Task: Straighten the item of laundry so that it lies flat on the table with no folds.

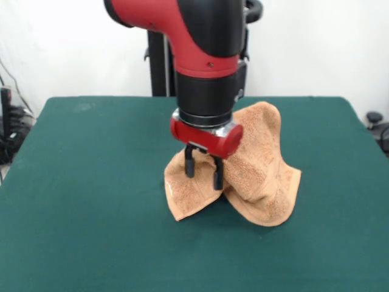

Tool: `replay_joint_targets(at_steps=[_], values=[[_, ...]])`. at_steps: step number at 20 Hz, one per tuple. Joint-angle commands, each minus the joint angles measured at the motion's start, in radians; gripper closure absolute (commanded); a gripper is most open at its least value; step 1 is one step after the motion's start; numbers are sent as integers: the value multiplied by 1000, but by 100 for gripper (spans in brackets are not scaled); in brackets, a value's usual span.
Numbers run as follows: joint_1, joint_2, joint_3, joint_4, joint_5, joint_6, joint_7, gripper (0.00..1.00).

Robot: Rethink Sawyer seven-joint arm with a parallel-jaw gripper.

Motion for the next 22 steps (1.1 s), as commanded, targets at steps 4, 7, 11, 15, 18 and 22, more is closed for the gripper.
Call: replay_joint_targets(at_steps=[4,7,11,15,18,22], values=[[115,168,-123,-118,-74,195,247,0],[135,162,-156,-112,-70,203,268,0],[141,174,-184,-123,-46,173,283,0],[167,194,-218,-135,-12,131,330,0],[171,206,-218,-142,3,130,337,0],[168,209,-188,-126,25,122,329,0]])
